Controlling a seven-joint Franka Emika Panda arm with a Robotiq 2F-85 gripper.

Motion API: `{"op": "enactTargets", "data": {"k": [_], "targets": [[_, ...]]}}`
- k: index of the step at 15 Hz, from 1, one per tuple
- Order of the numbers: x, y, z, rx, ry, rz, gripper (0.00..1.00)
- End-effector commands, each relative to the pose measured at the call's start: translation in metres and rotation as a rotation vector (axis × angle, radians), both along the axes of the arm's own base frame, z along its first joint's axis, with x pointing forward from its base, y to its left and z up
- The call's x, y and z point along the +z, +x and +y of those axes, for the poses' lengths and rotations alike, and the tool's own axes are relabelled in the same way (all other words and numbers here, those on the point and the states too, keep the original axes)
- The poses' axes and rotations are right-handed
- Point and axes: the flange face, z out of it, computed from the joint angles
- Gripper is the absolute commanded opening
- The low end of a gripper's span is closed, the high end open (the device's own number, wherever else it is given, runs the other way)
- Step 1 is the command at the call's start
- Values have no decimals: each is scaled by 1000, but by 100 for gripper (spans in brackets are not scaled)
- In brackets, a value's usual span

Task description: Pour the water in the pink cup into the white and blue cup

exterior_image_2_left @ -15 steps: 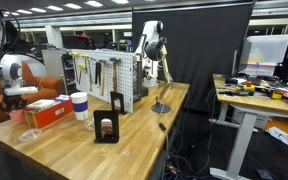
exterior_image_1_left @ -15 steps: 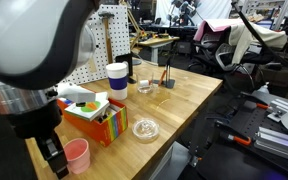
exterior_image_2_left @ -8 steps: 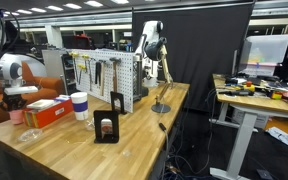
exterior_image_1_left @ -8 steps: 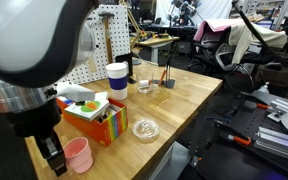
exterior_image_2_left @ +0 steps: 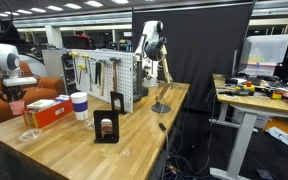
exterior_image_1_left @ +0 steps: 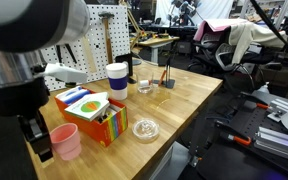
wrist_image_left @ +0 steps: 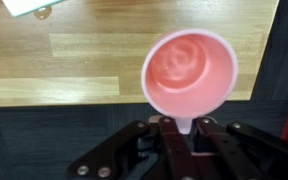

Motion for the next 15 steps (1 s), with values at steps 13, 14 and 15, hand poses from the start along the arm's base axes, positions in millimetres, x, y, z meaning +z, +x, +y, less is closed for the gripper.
{"op": "enactTargets", "data": {"k": [13,14,15], "targets": [[167,64,-56,-118,131,-202,15],[166,62,-56,-116,129,-200,15],[164,60,-55,-112,127,-196,15]]}}
